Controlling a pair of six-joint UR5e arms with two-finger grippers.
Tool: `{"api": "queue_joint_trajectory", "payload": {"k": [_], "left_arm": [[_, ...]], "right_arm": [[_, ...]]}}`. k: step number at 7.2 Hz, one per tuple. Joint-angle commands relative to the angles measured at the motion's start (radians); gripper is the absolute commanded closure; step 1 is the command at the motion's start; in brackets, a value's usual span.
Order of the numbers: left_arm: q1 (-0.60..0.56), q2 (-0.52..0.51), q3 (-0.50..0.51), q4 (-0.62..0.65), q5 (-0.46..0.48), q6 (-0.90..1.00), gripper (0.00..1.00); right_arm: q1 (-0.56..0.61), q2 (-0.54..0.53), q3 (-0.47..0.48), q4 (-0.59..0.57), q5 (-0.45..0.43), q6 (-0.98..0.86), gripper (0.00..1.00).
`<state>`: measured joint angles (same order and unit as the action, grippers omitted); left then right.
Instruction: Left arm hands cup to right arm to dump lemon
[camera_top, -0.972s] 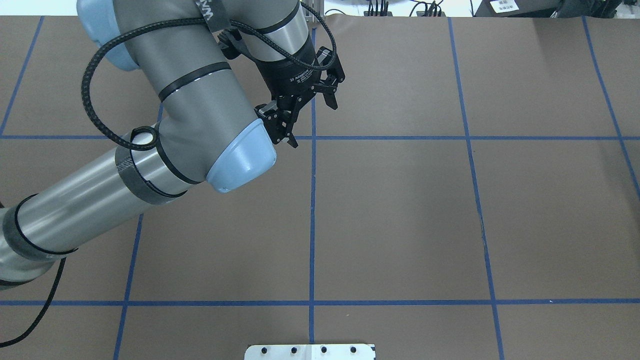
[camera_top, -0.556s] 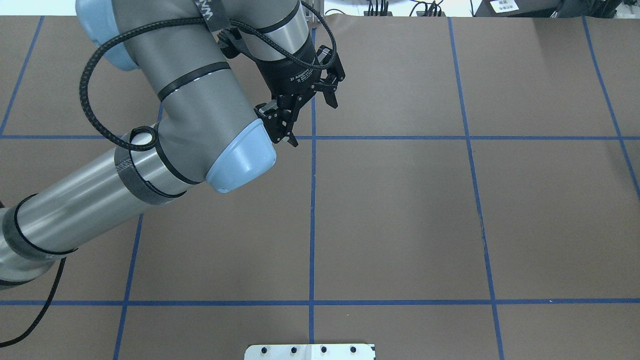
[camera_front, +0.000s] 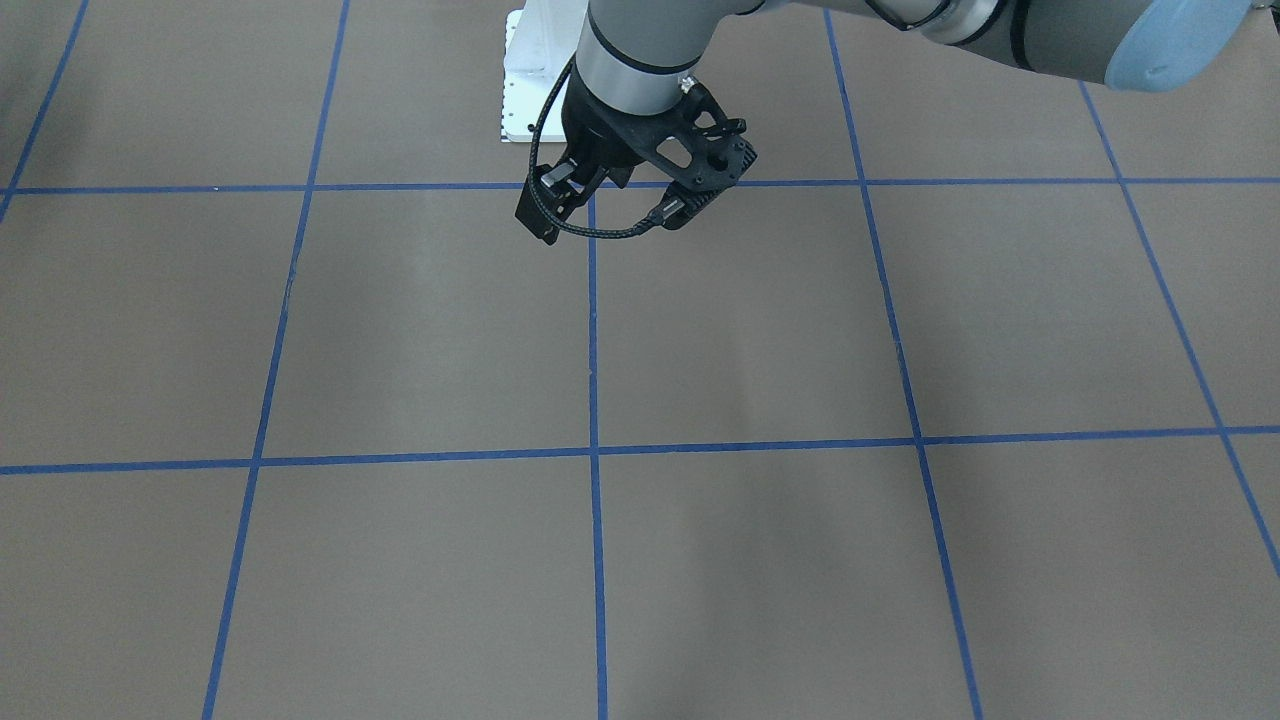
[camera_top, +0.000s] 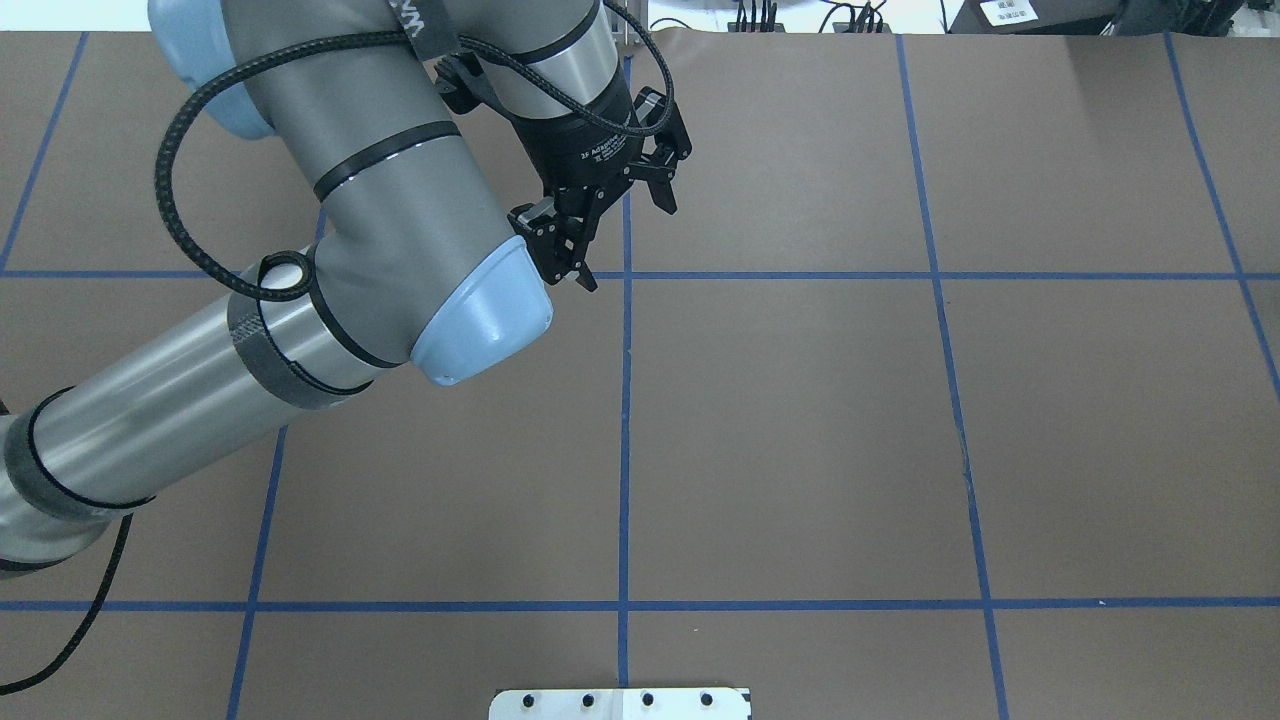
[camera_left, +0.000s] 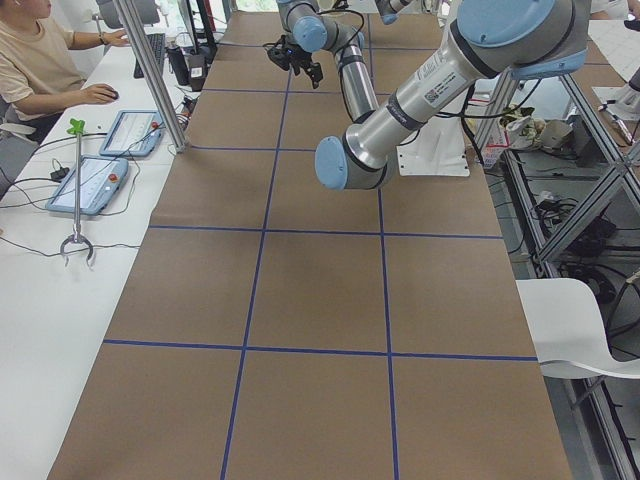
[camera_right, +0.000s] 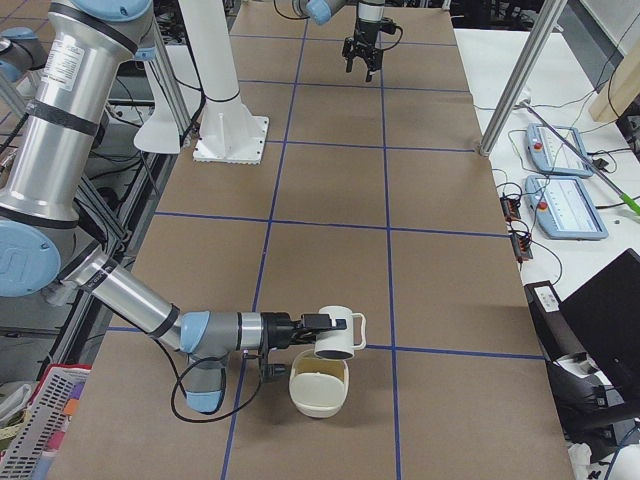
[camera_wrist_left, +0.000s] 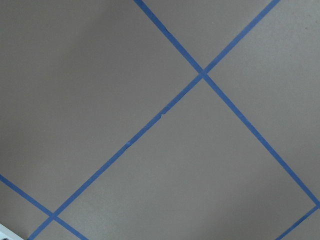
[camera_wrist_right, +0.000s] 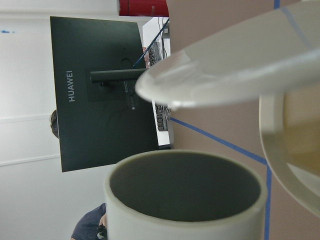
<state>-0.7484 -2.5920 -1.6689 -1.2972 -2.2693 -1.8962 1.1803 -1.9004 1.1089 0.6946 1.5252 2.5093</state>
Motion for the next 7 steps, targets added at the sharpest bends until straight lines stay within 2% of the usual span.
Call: {"api": "queue_joint_trajectory", "payload": {"k": [1,3,7], "left_arm": [[-0.002,0.000,0.001,-0.001,0.001,0.003,0.00],[-0.002,-0.002,0.001,-0.001,0.001,0.008,0.00],[-0.002,-0.002,0.003,-0.001,0.021,0.012,0.00]], "right_arm": [[0.038,0.007,-0.017,0.057,0.032,0.187,1.00],[0.048,0.000,-0.021,0.065,0.041,0.334,1.00],[0.077,-0.019,-0.051,0.195,0.059,0.572,1.00]]}}
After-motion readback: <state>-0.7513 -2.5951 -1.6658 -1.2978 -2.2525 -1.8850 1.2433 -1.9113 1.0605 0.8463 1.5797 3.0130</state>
